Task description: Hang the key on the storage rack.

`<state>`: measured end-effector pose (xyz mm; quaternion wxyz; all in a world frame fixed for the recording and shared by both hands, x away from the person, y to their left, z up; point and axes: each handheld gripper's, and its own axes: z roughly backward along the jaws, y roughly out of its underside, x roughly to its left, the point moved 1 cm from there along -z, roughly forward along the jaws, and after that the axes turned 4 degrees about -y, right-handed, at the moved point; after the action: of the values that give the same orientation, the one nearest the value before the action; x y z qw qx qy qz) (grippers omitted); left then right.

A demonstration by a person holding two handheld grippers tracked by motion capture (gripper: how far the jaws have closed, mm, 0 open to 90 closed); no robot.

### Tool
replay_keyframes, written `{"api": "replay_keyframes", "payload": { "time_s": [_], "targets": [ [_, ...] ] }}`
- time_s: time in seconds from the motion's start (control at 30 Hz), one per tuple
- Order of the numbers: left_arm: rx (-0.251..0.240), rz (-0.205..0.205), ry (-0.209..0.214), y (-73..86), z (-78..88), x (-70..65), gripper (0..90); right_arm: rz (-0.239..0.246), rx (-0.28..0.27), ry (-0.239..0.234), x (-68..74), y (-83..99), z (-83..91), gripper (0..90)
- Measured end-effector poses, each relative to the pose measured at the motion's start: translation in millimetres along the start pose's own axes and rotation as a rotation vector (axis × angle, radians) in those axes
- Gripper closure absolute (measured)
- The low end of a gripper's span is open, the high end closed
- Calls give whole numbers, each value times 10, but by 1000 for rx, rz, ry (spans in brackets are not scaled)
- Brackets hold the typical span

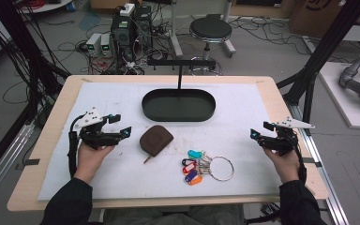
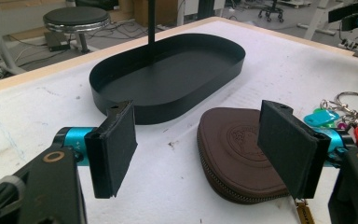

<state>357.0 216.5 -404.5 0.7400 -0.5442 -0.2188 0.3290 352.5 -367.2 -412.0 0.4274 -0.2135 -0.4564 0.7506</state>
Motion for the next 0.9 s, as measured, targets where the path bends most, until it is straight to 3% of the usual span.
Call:
{"api": "replay_keyframes", "payload": {
  "time_s": [0.2, 0.27, 0.57, 0.9],
  "targets": [
    [4, 1, -12, -2, 17, 8, 284, -1, -6, -14, 9, -5, -13, 300],
    [2, -2, -20, -2, 20, 13, 284, -3, -6, -25, 16, -5, -18, 353],
    [-24, 6, -47, -34, -11, 49, 303, -1, 10, -116, 127, 34, 5, 422],
    [-30, 1, -69, -53, -74, 82, 311, 27, 112, -227, 494, 107, -29, 511]
  ]
}}
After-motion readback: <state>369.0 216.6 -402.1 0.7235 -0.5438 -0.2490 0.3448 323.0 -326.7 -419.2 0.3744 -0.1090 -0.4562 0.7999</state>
